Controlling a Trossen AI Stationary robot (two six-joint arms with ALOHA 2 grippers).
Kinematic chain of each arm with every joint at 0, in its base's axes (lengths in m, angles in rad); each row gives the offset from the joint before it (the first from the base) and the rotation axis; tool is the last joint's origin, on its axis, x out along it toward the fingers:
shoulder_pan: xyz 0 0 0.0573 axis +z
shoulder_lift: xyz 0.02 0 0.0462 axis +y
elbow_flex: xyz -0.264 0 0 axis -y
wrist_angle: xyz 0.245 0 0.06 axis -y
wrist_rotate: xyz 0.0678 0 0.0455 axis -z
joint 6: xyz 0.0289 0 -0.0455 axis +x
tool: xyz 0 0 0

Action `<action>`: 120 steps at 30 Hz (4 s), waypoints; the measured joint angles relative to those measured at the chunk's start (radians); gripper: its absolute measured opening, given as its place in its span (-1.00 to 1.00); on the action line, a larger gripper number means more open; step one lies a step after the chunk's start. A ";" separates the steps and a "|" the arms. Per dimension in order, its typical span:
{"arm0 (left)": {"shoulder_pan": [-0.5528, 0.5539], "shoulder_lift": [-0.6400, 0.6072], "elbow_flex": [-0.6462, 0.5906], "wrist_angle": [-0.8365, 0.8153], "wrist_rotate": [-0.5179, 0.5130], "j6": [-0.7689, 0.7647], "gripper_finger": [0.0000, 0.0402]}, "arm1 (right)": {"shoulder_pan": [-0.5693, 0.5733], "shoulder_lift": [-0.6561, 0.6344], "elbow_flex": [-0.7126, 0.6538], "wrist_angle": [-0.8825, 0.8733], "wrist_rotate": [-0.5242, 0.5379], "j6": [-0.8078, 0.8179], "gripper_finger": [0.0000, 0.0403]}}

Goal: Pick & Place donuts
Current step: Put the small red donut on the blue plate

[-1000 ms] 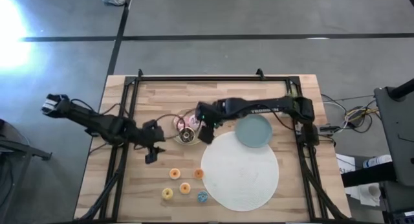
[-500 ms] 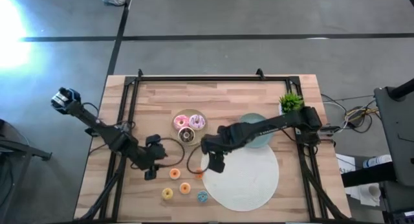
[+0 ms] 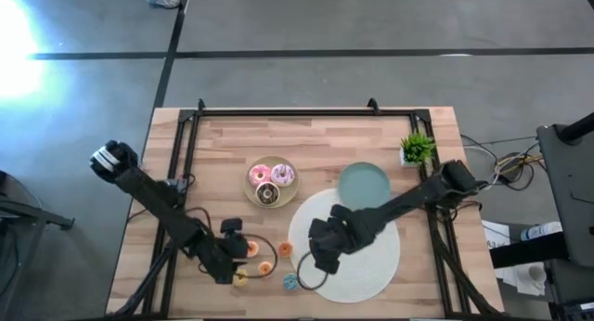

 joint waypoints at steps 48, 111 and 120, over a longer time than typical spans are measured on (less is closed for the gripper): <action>0.215 -0.345 0.070 0.040 0.265 -0.137 -1.00 | 0.002 -0.006 0.066 0.369 0.167 -0.549 -0.07; 0.516 -0.241 0.096 0.142 0.322 0.029 -0.37 | -0.183 0.002 0.118 0.284 -0.013 -0.436 -0.90; 0.503 -0.293 0.096 0.037 0.269 0.018 -0.04 | -0.294 -0.038 0.030 -0.136 -0.054 -0.139 -0.94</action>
